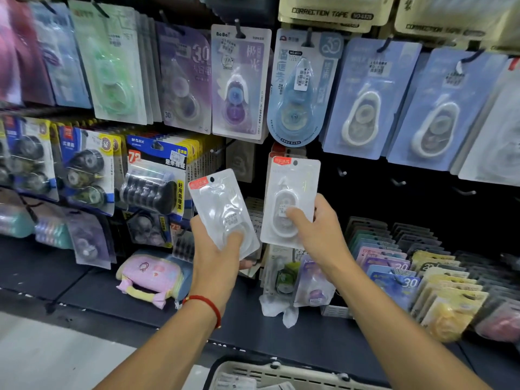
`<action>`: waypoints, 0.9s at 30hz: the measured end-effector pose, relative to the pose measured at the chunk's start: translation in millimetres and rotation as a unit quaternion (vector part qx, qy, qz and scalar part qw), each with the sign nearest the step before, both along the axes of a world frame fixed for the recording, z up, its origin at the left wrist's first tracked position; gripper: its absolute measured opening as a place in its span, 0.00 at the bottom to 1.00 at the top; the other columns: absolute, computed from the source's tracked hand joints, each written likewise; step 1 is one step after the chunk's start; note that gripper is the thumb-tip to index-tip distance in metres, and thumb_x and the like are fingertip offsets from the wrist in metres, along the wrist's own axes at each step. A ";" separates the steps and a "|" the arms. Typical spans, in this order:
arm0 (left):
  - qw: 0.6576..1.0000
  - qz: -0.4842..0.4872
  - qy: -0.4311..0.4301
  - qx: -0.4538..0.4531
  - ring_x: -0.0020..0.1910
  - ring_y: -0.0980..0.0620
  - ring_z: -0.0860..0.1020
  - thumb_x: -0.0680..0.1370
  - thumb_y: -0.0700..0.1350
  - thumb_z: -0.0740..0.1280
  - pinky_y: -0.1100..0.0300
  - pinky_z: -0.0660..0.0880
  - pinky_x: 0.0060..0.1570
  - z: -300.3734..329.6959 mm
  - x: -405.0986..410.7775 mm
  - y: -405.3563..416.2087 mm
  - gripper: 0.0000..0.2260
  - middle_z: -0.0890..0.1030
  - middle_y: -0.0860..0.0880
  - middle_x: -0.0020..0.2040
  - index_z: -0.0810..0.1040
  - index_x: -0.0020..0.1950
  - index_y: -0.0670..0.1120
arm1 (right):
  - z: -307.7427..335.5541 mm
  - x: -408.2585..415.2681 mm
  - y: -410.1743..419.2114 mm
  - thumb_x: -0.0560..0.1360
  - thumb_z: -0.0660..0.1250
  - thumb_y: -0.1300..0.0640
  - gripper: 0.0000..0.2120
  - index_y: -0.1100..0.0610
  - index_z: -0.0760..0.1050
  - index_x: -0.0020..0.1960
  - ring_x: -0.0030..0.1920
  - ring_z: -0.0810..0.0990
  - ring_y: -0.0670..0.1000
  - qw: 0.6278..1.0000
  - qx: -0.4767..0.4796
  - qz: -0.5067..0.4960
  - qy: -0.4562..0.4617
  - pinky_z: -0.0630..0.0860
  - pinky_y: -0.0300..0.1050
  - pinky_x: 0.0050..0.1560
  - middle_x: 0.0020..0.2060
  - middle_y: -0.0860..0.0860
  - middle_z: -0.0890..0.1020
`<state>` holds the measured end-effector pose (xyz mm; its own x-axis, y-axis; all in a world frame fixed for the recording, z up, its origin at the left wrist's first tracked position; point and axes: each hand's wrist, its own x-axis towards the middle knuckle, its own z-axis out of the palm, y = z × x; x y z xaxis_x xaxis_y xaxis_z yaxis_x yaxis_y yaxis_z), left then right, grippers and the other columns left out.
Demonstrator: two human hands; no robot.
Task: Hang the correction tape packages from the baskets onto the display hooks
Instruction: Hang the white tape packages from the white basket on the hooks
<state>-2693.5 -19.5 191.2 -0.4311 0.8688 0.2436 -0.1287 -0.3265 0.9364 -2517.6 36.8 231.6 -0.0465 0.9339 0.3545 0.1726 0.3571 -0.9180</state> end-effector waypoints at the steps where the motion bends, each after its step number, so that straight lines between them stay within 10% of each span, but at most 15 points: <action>1: 1.000 0.002 0.008 0.002 0.46 0.61 0.84 0.80 0.40 0.70 0.52 0.85 0.36 1.0 -0.4 -1.3 0.20 0.80 0.69 0.49 0.70 0.61 0.63 | -0.1 0.6 0.5 0.78 0.70 0.50 0.12 0.45 0.77 0.61 0.53 0.84 0.41 1.000 0.001 0.003 0.001 0.78 0.42 0.52 0.55 0.41 0.85; 12: 0.998 0.053 0.042 0.004 0.45 0.60 0.84 0.81 0.41 0.68 0.48 0.86 0.41 2.8 -4.9 -5.1 0.18 0.82 0.64 0.50 0.71 0.61 0.64 | -16.8 1.1 14.6 0.79 0.70 0.39 0.18 0.51 0.76 0.59 0.51 0.83 0.46 0.993 -0.052 -0.087 -0.053 0.75 0.39 0.43 0.49 0.43 0.84; 17: 0.999 0.023 0.038 0.004 0.47 0.53 0.87 0.79 0.40 0.73 0.47 0.86 0.41 4.2 -1.9 -4.1 0.21 0.86 0.56 0.53 0.71 0.60 0.65 | -24.3 8.4 21.3 0.82 0.67 0.41 0.27 0.54 0.68 0.75 0.66 0.77 0.53 0.976 -0.100 -0.116 -0.157 0.77 0.53 0.65 0.64 0.50 0.77; 21: 0.997 -0.074 -0.019 0.014 0.50 0.48 0.87 0.82 0.37 0.70 0.56 0.83 0.36 11.3 10.4 -4.1 0.22 0.87 0.51 0.55 0.75 0.60 0.65 | -11.9 7.4 8.2 0.76 0.67 0.34 0.21 0.49 0.82 0.57 0.54 0.84 0.46 0.991 -0.078 0.054 -0.095 0.83 0.51 0.56 0.50 0.47 0.86; 27: 0.989 -0.146 -0.022 0.018 0.52 0.46 0.88 0.84 0.38 0.67 0.54 0.84 0.43 14.9 27.0 -2.0 0.23 0.87 0.50 0.58 0.78 0.65 0.69 | -5.9 4.8 -8.3 0.78 0.72 0.48 0.13 0.47 0.82 0.63 0.57 0.86 0.49 0.988 -0.017 0.127 -0.085 0.82 0.53 0.59 0.56 0.45 0.88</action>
